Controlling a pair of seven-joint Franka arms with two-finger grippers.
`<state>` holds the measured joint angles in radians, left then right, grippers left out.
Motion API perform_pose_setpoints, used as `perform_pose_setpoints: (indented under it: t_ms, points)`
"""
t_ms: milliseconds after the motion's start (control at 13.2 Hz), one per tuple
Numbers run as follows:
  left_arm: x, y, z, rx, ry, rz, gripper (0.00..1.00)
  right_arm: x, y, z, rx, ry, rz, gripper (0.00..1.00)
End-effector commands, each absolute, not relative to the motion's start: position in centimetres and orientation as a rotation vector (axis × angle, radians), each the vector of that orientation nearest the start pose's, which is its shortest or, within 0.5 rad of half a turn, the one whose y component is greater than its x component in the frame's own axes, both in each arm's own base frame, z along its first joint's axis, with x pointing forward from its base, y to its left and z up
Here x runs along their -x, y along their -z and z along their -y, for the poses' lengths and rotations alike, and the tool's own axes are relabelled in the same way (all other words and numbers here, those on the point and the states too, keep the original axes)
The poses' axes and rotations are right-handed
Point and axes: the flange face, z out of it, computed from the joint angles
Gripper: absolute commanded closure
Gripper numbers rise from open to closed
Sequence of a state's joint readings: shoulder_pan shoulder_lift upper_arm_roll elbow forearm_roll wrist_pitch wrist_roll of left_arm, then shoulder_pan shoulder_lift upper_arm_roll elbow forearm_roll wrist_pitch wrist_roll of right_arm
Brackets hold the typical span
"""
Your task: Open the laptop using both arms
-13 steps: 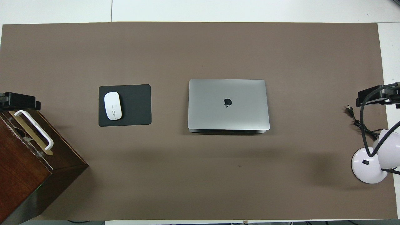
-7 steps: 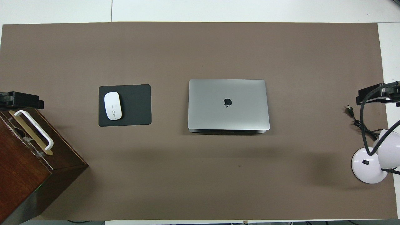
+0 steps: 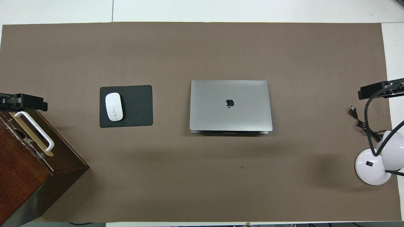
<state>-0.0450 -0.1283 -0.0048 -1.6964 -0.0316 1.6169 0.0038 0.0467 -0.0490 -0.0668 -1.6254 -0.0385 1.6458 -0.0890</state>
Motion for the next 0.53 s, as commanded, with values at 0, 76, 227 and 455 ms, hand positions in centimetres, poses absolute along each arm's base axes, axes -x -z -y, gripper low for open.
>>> perform_pose_setpoints:
  t_ms: [0,76,227,455]
  points:
    - [-51.9,-63.9,3.0,3.165,0.137,-0.047,1.00,-54.9,-62.6,2.2,3.144,0.217,0.137,0.00]
    - [-52.2,-64.0,2.8,3.163,0.159,-0.049,1.00,-55.2,-62.5,1.5,3.138,0.241,0.120,0.00]
    - [-52.6,-64.3,2.4,3.154,0.191,-0.057,1.00,-55.6,-62.2,1.0,3.065,0.296,0.019,0.00]
    - [-53.1,-63.7,3.1,3.147,0.302,-0.086,1.00,-56.8,-61.1,0.2,2.955,0.400,-0.084,0.00]
